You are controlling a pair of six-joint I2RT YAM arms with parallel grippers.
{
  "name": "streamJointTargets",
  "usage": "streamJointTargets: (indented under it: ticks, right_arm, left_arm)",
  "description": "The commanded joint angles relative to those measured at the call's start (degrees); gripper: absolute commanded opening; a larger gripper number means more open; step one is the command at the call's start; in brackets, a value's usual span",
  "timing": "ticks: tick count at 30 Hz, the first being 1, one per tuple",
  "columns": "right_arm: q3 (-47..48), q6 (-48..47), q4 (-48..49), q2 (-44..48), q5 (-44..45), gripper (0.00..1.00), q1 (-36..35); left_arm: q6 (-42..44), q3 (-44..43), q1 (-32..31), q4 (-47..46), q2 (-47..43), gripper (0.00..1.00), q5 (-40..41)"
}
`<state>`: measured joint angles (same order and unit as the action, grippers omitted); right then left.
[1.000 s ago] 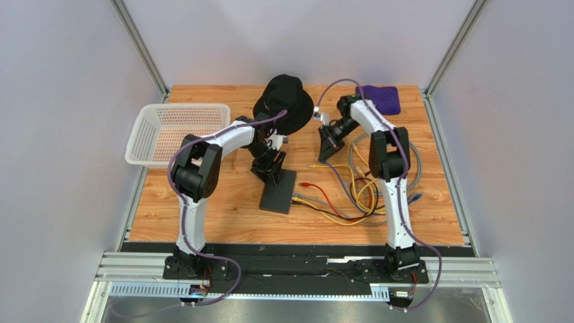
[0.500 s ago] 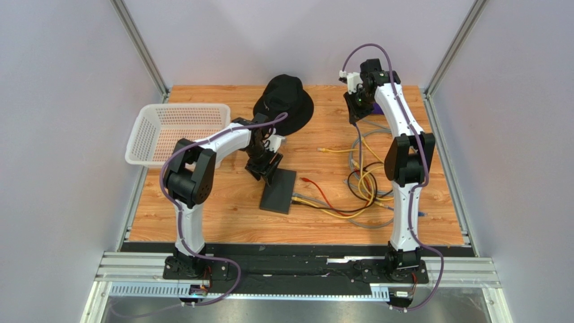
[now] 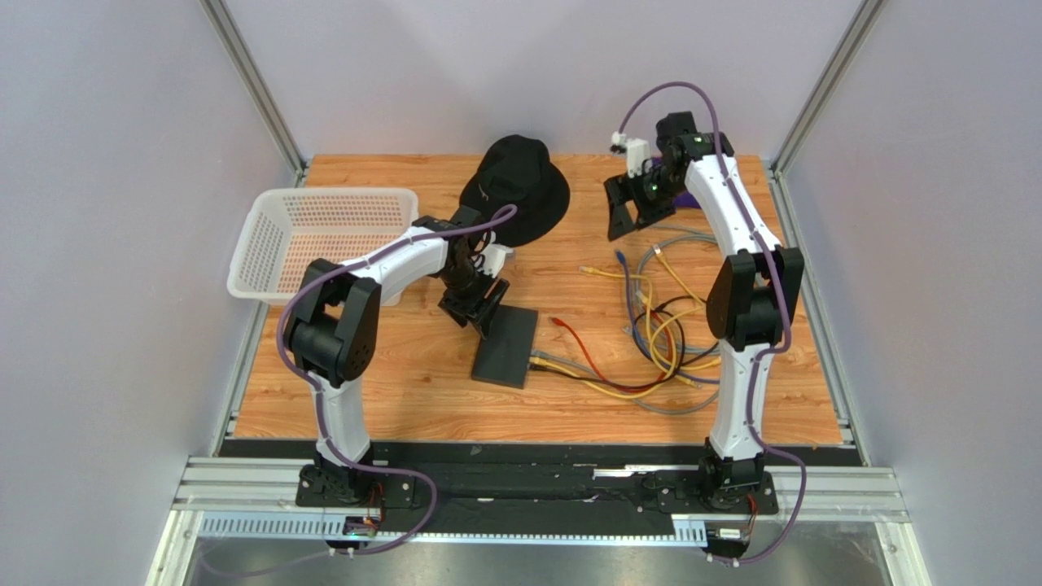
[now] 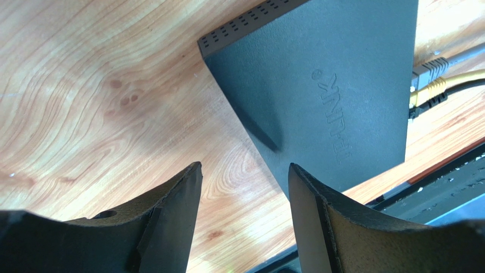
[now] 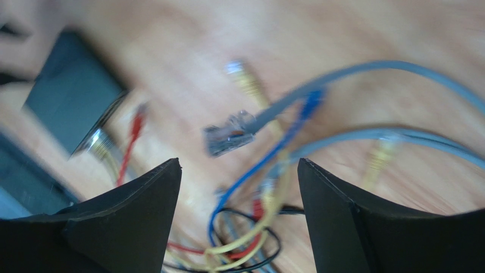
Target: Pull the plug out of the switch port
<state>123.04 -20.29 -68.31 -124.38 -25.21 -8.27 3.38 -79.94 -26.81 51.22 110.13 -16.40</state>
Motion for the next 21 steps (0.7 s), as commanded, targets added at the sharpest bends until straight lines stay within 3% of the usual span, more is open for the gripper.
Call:
streamJointTargets:
  ticks: [1,4,7,12,16,21]
  right_arm:
    - [-12.01,-14.66,-13.65,9.85,-17.77,0.80,-8.23]
    - [-20.70,-19.60,-16.92,11.35,-13.73,0.80,-13.16]
    - [-23.46,-21.45,-20.78,9.60,-14.42,0.80,-14.93]
    - [-19.61,-21.11,-25.90,1.52,-15.75,1.00,-15.19]
    - [-15.65,-17.24,-25.21,-3.76,-15.57,1.00,-15.37]
    - [-16.87,-13.82,-22.04,-3.95,-13.90,1.00,-16.25]
  left_arm:
    - [1.11,0.84,0.61,-0.86,-3.60,0.66,0.58]
    - [0.84,0.58,1.14,-0.86,-3.17,0.67,0.41]
    - [0.93,0.23,1.23,-0.77,-2.81,0.67,0.32]
    - [0.67,1.19,1.14,-1.21,-2.72,0.67,-0.03]
    - [0.84,1.37,1.23,-1.21,-2.72,0.67,-0.38]
    - [0.93,1.81,1.23,-1.39,-2.72,0.67,-0.30]
